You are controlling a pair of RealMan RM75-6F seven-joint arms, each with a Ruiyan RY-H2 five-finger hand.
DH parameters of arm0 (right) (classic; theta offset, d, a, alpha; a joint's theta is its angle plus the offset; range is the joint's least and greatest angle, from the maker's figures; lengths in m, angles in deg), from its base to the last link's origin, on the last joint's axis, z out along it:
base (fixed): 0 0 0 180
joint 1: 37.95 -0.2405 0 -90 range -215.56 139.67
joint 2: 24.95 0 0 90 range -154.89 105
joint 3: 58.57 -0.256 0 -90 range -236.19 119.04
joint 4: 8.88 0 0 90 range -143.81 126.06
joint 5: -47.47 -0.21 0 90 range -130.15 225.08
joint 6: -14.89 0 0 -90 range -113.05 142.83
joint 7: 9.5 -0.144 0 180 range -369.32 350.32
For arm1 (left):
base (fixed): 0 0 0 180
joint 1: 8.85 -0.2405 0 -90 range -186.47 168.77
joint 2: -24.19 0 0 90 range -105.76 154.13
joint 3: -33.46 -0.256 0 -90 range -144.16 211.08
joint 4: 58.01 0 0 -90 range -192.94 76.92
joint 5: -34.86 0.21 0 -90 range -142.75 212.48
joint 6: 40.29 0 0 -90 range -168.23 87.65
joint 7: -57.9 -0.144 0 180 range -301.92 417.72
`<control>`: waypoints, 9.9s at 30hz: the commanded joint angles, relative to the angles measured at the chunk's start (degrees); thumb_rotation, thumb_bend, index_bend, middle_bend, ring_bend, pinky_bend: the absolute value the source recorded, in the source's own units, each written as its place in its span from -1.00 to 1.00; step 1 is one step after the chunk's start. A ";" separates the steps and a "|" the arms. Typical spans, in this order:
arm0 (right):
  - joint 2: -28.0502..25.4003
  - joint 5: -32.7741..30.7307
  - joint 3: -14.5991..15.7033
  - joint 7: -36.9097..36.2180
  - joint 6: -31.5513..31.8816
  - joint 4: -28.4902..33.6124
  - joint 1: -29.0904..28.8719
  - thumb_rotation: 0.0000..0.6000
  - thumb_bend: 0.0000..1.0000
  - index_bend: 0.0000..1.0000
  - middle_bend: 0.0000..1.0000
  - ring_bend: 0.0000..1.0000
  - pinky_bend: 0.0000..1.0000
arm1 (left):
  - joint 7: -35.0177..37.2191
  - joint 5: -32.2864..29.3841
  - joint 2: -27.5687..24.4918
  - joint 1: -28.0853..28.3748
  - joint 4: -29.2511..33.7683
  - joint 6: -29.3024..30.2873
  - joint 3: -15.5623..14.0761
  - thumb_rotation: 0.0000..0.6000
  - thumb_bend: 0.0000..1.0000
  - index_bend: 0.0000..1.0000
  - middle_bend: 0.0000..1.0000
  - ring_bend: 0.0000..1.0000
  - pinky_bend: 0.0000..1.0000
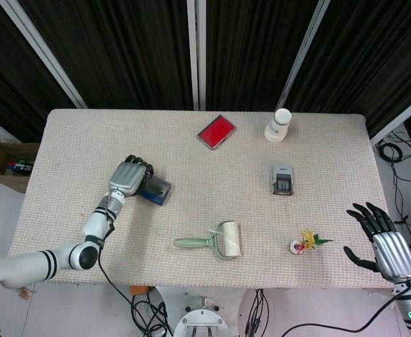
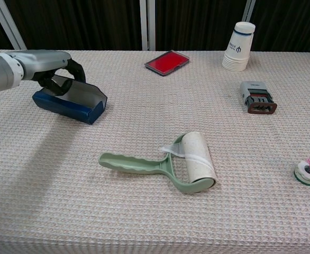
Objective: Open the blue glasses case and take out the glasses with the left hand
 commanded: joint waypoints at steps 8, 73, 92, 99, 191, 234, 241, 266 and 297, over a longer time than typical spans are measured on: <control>0.10 -0.18 -0.13 -0.77 0.21 -0.49 0.13 1.00 -0.59 -0.64 -0.74 -1.00 -0.79 | -0.21 -5.55 2.94 -1.19 -5.10 6.68 3.30 1.00 -0.13 -0.69 -0.70 -0.77 -0.76; 1.45 -0.16 -0.12 -1.92 -1.12 -2.14 -0.81 1.00 -0.59 -0.64 -0.74 -1.00 -0.79 | -16.82 -1.38 -6.18 -7.72 19.94 15.67 -10.14 -1.00 0.42 -0.15 -0.91 -0.88 -0.78; 1.14 -0.23 0.16 -1.76 0.92 -1.83 0.59 1.00 -0.60 -0.64 -0.74 -1.00 -0.79 | -6.48 -2.92 -7.95 -8.87 10.27 14.26 -1.94 -0.93 0.43 -0.17 -0.88 -0.88 -0.79; 1.10 -0.20 0.25 -1.94 1.51 -1.88 1.08 1.00 -0.59 -0.64 -0.74 -1.00 -0.79 | -9.26 -13.03 -4.04 -5.73 0.38 9.85 1.99 -0.94 0.41 -0.31 -0.89 -0.88 -0.79; 1.98 -1.28 -0.26 -3.60 0.56 -3.65 1.35 1.00 -0.60 -0.64 -0.74 -1.00 -0.79 | -9.78 -9.29 2.80 0.08 1.18 6.05 -0.13 1.00 -0.10 0.04 -0.79 -0.88 -0.79; 1.82 -1.73 -0.50 -3.46 0.37 -3.36 1.42 1.00 -0.60 -0.64 -0.74 -1.00 -0.79 | 6.96 15.66 21.27 -4.92 -25.91 15.32 7.93 1.00 -0.17 -0.59 -0.83 -0.88 -0.79; 1.98 -1.16 -0.59 -3.68 0.06 -3.53 0.84 1.00 -0.60 -0.64 -0.74 -1.00 -0.79 | 4.36 16.74 9.77 -10.15 -7.47 16.22 5.00 1.00 -0.17 -0.47 -0.83 -0.88 -0.79; 2.06 -0.87 -0.29 -3.47 0.25 -3.53 0.77 1.00 -0.60 -0.64 -0.74 -1.00 -0.79 | -5.62 9.04 8.97 -11.05 -3.40 11.59 0.96 1.00 -0.30 -0.13 -0.82 -0.88 -0.79; 1.82 -0.94 -0.31 -3.80 0.20 -3.65 0.71 1.00 -0.61 -0.64 -0.74 -1.00 -0.79 | -2.76 13.72 6.02 -13.76 3.10 16.39 -0.45 1.00 0.07 0.26 -0.63 -0.88 -0.78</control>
